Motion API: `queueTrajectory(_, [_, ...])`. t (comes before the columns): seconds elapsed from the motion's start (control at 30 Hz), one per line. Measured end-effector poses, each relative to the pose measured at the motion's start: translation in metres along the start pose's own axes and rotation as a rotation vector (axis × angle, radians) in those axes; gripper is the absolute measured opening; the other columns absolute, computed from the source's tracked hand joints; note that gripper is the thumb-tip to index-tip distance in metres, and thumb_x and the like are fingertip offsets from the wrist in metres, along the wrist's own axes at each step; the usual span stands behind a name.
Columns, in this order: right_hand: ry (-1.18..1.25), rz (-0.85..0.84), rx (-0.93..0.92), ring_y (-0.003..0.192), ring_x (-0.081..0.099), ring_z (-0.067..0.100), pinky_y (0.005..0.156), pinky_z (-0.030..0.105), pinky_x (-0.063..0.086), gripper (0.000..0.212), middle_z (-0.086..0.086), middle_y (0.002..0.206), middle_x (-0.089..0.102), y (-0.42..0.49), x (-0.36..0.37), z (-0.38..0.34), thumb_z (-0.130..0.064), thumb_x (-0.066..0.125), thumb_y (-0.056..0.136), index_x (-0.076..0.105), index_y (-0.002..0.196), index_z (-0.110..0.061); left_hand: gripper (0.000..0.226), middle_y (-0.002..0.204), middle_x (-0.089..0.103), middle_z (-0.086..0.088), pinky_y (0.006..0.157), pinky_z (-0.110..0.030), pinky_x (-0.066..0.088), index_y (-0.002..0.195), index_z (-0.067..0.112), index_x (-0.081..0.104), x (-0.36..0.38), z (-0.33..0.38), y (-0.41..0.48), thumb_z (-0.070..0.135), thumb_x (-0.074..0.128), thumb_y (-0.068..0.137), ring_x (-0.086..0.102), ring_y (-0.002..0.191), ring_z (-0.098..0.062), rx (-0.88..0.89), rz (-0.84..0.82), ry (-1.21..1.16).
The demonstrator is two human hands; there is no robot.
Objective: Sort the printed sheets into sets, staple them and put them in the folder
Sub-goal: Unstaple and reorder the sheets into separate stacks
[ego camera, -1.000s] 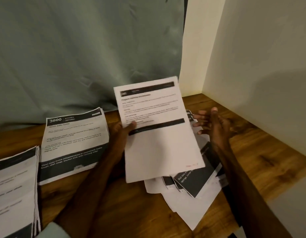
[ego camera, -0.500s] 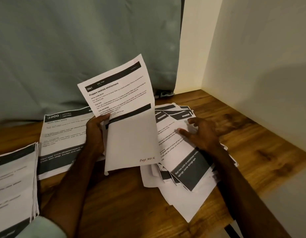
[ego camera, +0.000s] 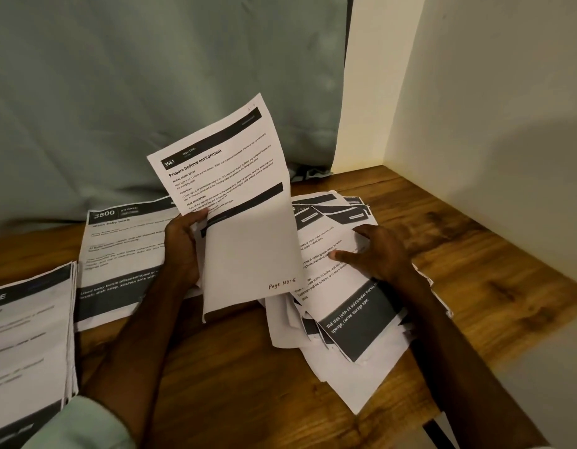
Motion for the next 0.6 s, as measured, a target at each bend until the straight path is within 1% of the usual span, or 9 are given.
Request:
queueTrajectory(0.03, [0.043, 0.014, -0.002, 0.124, 0.058, 0.024, 0.098, 0.038, 0.050, 0.089, 0.000, 0.140, 0.061, 0.000, -0.001, 0.000, -0.071, 0.077, 0.066, 0.060, 0.136, -0.019, 0.037, 0.141, 0.061, -0.014, 0.107, -0.045, 0.049, 0.129, 0.018, 0.064, 0.000, -0.001, 0.000, 0.016, 0.054, 0.094, 0.066, 0.113, -0.027, -0.002, -0.010, 0.005])
queueTrajectory(0.07, [0.101, 0.042, -0.014, 0.119, 0.062, 0.023, 0.094, 0.035, 0.052, 0.071, 0.001, 0.134, 0.064, 0.001, -0.003, 0.000, -0.057, 0.082, 0.072, 0.065, 0.129, -0.017, 0.038, 0.141, 0.061, -0.014, 0.110, -0.047, 0.046, 0.131, 0.017, 0.064, 0.000, -0.001, 0.000, 0.016, 0.054, 0.094, 0.064, 0.116, -0.028, -0.003, -0.015, 0.009])
queueTrajectory(0.13, [0.252, 0.099, -0.033, 0.101, 0.070, 0.022, 0.081, 0.029, 0.055, 0.037, 0.004, 0.117, 0.073, 0.000, -0.011, -0.002, -0.031, 0.083, 0.081, 0.073, 0.111, -0.012, 0.039, 0.142, 0.060, -0.015, 0.112, -0.048, 0.044, 0.132, 0.017, 0.063, 0.000, -0.002, 0.001, 0.016, 0.054, 0.094, 0.063, 0.118, -0.029, 0.000, -0.018, 0.011])
queueTrajectory(0.2, [0.445, 0.096, -0.024, 0.086, 0.074, 0.019, 0.072, 0.029, 0.060, 0.019, 0.005, 0.105, 0.076, -0.004, -0.020, -0.003, -0.019, 0.082, 0.083, 0.074, 0.099, -0.011, 0.039, 0.142, 0.060, -0.015, 0.111, -0.047, 0.045, 0.132, 0.017, 0.063, -0.002, -0.002, 0.002, 0.016, 0.054, 0.095, 0.064, 0.116, -0.027, 0.013, -0.015, 0.025])
queueTrajectory(0.3, [0.730, 0.077, 0.005, 0.082, 0.077, 0.021, 0.072, 0.033, 0.063, 0.013, 0.010, 0.100, 0.078, -0.010, -0.033, 0.000, -0.015, 0.076, 0.088, 0.075, 0.099, -0.008, 0.047, 0.142, 0.060, -0.014, 0.112, -0.046, 0.045, 0.140, 0.014, 0.059, -0.005, -0.004, 0.005, 0.018, 0.057, 0.093, 0.063, 0.119, -0.028, 0.038, -0.013, 0.048])
queueTrajectory(0.37, [0.843, 0.096, 0.032, 0.088, 0.076, 0.025, 0.079, 0.039, 0.062, 0.018, 0.008, 0.101, 0.078, -0.011, -0.039, 0.003, -0.017, 0.072, 0.092, 0.075, 0.106, -0.006, 0.052, 0.143, 0.059, -0.014, 0.112, -0.046, 0.045, 0.145, 0.013, 0.055, -0.008, -0.005, 0.007, 0.018, 0.057, 0.093, 0.062, 0.122, -0.029, 0.032, -0.015, 0.041])
queueTrajectory(0.5, [1.065, 0.146, 0.051, 0.100, 0.074, 0.027, 0.090, 0.038, 0.059, 0.012, 0.008, 0.106, 0.077, -0.004, -0.040, 0.007, -0.012, 0.066, 0.096, 0.074, 0.104, -0.010, 0.051, 0.143, 0.060, -0.014, 0.110, -0.046, 0.046, 0.145, 0.014, 0.054, -0.007, -0.006, 0.008, 0.016, 0.056, 0.094, 0.059, 0.129, -0.031, 0.006, -0.022, 0.047])
queueTrajectory(0.53, [1.118, 0.147, 0.052, 0.100, 0.074, 0.026, 0.091, 0.038, 0.058, 0.012, 0.010, 0.107, 0.077, -0.002, -0.039, 0.008, -0.009, 0.065, 0.096, 0.074, 0.104, -0.010, 0.050, 0.141, 0.061, -0.013, 0.108, -0.045, 0.048, 0.144, 0.014, 0.055, -0.006, -0.007, 0.008, 0.015, 0.055, 0.094, 0.061, 0.126, -0.030, -0.002, -0.018, 0.057])
queueTrajectory(0.6, [1.197, 0.129, 0.051, 0.094, 0.074, 0.023, 0.084, 0.034, 0.059, 0.015, 0.011, 0.106, 0.077, 0.001, -0.037, 0.010, -0.004, 0.062, 0.096, 0.072, 0.107, -0.008, 0.048, 0.136, 0.065, -0.012, 0.103, -0.042, 0.052, 0.141, 0.013, 0.058, -0.003, -0.008, 0.008, 0.014, 0.055, 0.094, 0.064, 0.122, -0.030, -0.003, -0.019, 0.108])
Point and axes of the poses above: each hand's wrist, its own y-axis towards the middle knuckle, its own x-axis out of the palm, z = x × y, the point moved 3 cm from there along y, towards the middle knuckle
